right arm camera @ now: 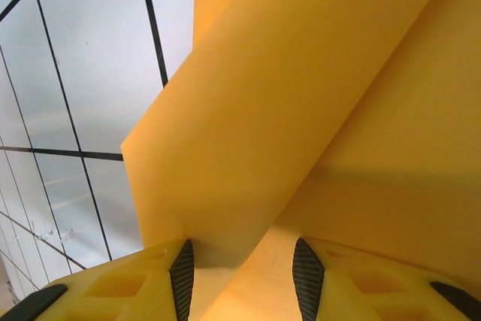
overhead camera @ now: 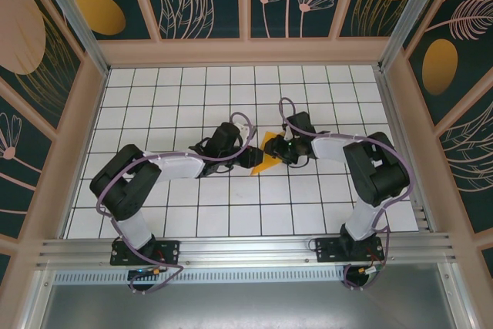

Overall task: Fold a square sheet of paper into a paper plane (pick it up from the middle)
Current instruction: Fourth fold the wing at the center of the table.

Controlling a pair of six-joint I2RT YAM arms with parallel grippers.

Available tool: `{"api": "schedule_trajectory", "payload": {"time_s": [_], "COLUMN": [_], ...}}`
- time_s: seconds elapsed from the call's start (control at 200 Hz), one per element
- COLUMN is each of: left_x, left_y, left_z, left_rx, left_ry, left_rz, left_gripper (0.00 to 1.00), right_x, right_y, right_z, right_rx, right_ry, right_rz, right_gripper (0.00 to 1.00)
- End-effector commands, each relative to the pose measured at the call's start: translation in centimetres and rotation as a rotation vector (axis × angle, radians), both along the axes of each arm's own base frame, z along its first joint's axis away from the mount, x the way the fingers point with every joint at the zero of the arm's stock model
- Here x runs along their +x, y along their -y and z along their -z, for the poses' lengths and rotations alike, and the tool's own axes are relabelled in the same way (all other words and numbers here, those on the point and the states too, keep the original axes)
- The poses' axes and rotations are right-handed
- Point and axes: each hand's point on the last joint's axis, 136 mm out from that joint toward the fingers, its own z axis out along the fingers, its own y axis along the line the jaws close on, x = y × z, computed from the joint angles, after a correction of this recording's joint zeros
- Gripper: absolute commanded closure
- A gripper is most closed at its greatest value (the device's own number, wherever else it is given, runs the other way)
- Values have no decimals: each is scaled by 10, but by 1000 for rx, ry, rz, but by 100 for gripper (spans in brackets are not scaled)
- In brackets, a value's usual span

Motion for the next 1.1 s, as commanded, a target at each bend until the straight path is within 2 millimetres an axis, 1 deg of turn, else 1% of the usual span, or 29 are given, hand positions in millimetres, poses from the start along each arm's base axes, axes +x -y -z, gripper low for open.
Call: {"api": "schedule_trajectory", "payload": {"time_s": [0.0, 0.075, 0.155, 0.235, 0.335, 0.525, 0.711, 0.946, 1.096], "left_x": [1, 1, -2, -2, 3, 4, 11, 11, 9], "left_y": [1, 3, 8, 12, 9, 6, -1, -2, -2], "left_z": [5, 8, 9, 13, 22, 39, 46, 51, 57], "left_rx": [-28, -60, -97, -95, -49, 2, 59, 71, 79], "left_ry": [-51, -85, -116, -134, -135, -150, -129, -135, -150], "left_rz": [-34, -63, -55, -44, -59, -71, -102, -102, -103], "left_gripper": [74, 77, 79, 81, 84, 86, 89, 89, 90], "right_x": [-20, -21, -23, -26, -29, -34, -36, -39, -41], "right_y": [29, 30, 33, 35, 37, 41, 45, 49, 53], "right_z": [48, 51, 56, 61, 66, 71, 74, 80, 85], "right_rx": [-182, -205, -228, -243, -257, -274, -296, -327, -351], "right_ry": [-130, -146, -168, -191, -212, -238, -248, -271, -289], "right_rz": [53, 52, 57, 61, 67, 74, 77, 84, 89], "right_gripper": [55, 53, 52, 52, 52, 52, 52, 53, 54]}}
